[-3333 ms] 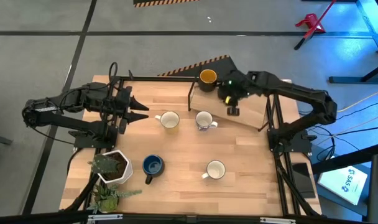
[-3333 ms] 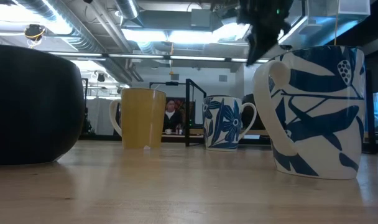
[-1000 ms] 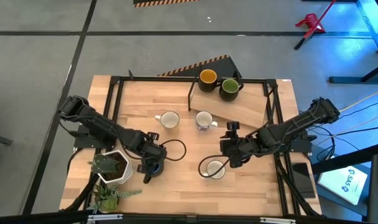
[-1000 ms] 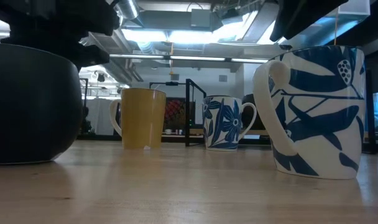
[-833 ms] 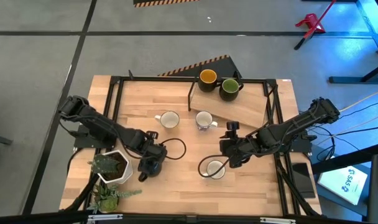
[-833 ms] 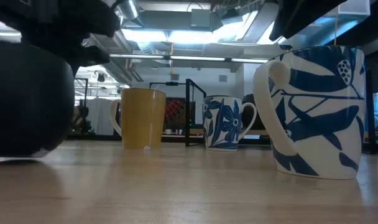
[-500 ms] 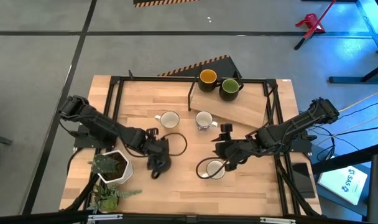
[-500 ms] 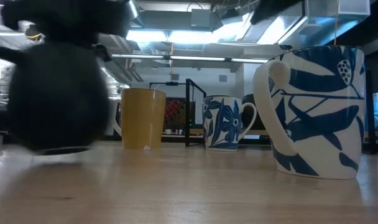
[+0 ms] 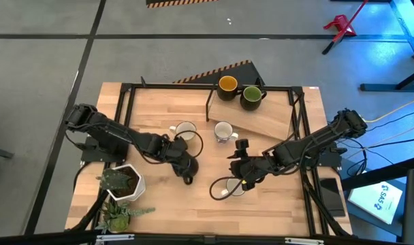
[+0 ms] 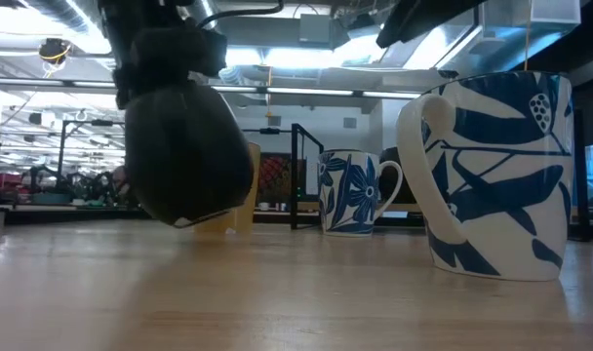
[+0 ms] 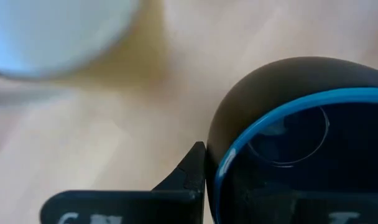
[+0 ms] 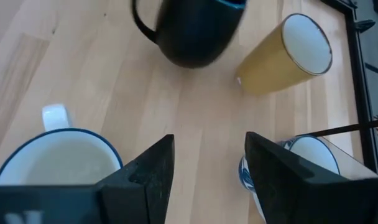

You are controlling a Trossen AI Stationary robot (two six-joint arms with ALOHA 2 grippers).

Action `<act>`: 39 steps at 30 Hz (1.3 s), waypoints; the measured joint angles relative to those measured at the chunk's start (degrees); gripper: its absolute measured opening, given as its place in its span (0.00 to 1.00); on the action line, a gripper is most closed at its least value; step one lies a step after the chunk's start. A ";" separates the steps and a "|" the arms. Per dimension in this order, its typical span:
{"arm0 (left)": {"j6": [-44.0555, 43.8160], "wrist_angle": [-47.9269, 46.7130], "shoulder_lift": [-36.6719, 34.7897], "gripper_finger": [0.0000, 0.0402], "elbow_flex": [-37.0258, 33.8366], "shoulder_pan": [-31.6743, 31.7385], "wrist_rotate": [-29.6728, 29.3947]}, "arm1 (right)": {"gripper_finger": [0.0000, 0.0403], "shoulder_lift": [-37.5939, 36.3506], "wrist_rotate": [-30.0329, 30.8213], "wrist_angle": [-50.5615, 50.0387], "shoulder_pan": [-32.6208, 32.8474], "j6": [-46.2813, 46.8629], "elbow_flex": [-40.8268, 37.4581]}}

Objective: Place coffee mugs
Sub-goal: Put the black-blue mug on the shelf

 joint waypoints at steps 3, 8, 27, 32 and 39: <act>-1.45 0.84 0.00 0.04 0.00 -0.58 3.30 | 0.45 0.00 -0.01 -0.04 0.00 -0.23 0.00; -4.31 0.80 0.00 0.04 0.00 -1.29 3.55 | 0.45 0.00 -0.01 -0.21 0.00 -0.28 0.01; -3.69 -11.92 -0.02 0.04 0.00 -0.31 2.88 | 0.45 -0.01 -0.01 -0.22 0.00 -0.30 0.01; -1.23 -12.13 -0.04 0.05 0.00 0.19 2.26 | 0.45 -0.02 -0.01 -0.21 0.00 -0.33 0.02; 1.19 -10.40 -0.15 0.19 0.16 0.19 -1.61 | 0.45 -0.02 -3.09 -0.18 0.00 -0.33 0.02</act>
